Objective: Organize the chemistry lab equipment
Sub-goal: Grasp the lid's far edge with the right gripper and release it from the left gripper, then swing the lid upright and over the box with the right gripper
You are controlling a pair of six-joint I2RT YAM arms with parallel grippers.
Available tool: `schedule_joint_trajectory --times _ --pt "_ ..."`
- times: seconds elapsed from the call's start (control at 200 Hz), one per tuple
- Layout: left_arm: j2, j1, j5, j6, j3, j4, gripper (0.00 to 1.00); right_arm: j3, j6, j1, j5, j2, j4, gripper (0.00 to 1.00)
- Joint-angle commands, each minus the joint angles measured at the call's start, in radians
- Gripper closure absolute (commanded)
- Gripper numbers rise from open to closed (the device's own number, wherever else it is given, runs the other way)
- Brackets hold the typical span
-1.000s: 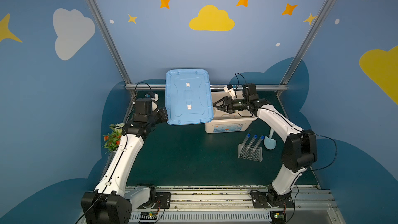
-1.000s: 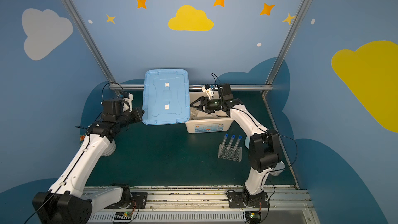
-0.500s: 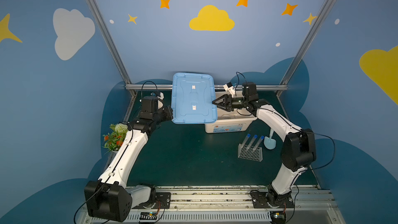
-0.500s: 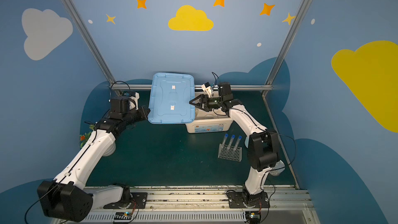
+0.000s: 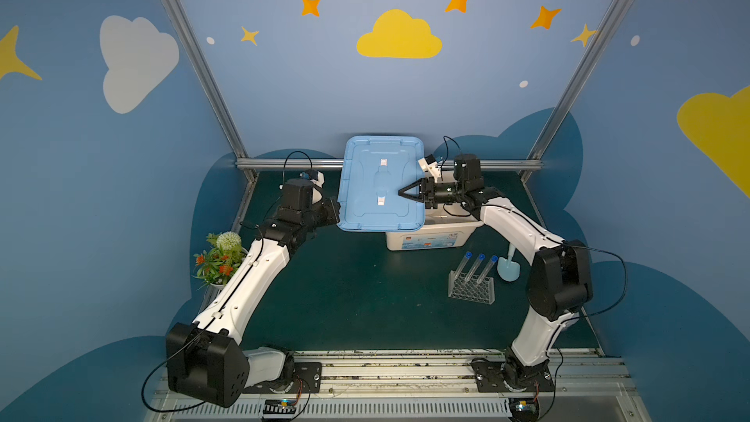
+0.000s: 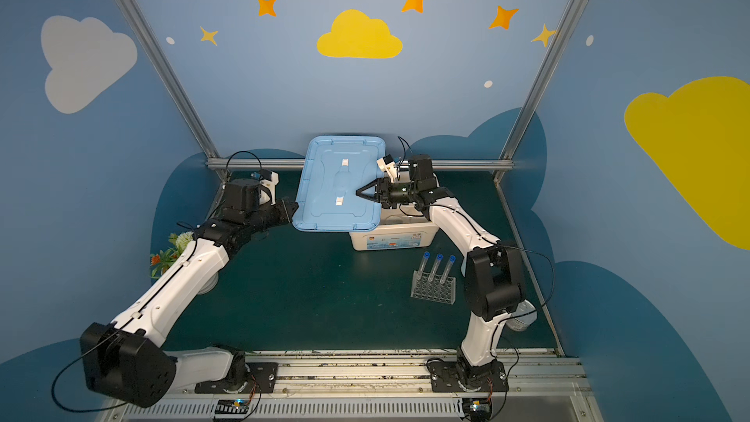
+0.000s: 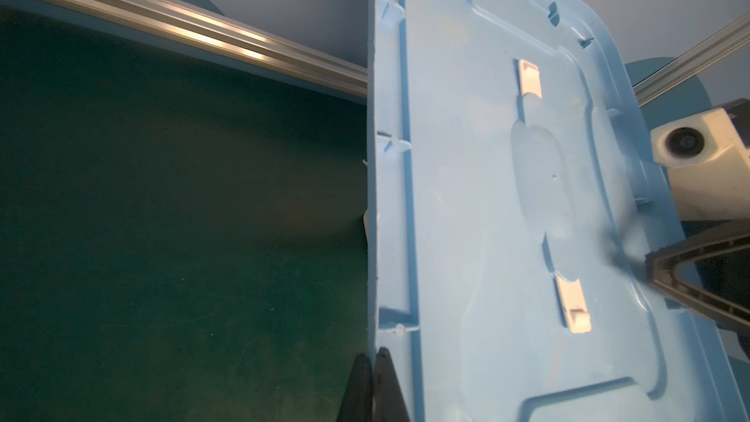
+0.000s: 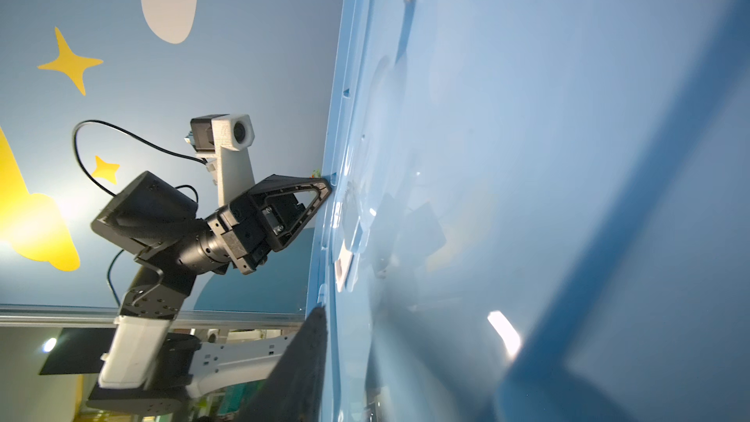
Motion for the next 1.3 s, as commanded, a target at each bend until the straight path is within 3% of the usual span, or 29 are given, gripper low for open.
schedule_joint_trajectory --times 0.0,0.085,0.24,0.41,0.501,0.556,0.666,0.941,1.101,1.296 --pt "0.019 -0.008 0.020 -0.024 0.033 0.077 0.95 -0.019 -0.008 -0.012 -0.008 -0.028 0.014 0.67" --pt "0.041 -0.014 0.026 -0.033 0.032 0.086 0.94 -0.021 -0.015 -0.023 -0.009 -0.038 0.005 0.76" --pt "0.079 -0.032 0.030 -0.038 0.042 0.096 0.90 -0.016 -0.054 -0.045 -0.005 -0.055 -0.026 0.84" --pt "0.109 -0.045 0.025 -0.037 0.051 0.085 0.73 0.050 -0.194 -0.098 0.027 -0.081 -0.216 0.90" --pt "0.107 -0.044 0.012 -0.034 0.042 0.092 0.38 0.090 -0.300 -0.135 0.076 -0.110 -0.330 0.92" --pt "0.103 -0.045 -0.001 -0.025 0.040 0.089 0.29 0.107 -0.370 -0.156 0.129 -0.137 -0.376 0.93" --pt "0.105 -0.044 -0.025 -0.002 0.044 0.078 0.14 0.110 -0.486 -0.171 0.342 -0.214 -0.414 0.95" --pt "0.130 -0.043 -0.027 0.031 0.058 0.064 0.06 0.166 -0.836 -0.141 0.876 -0.312 -0.476 0.98" --pt "0.151 -0.041 -0.013 0.031 0.060 0.069 0.06 0.051 -0.995 -0.101 1.116 -0.388 -0.293 0.99" --pt "0.187 -0.043 0.033 0.017 0.061 0.110 0.05 -0.150 -1.420 0.002 1.400 -0.394 0.063 1.00"
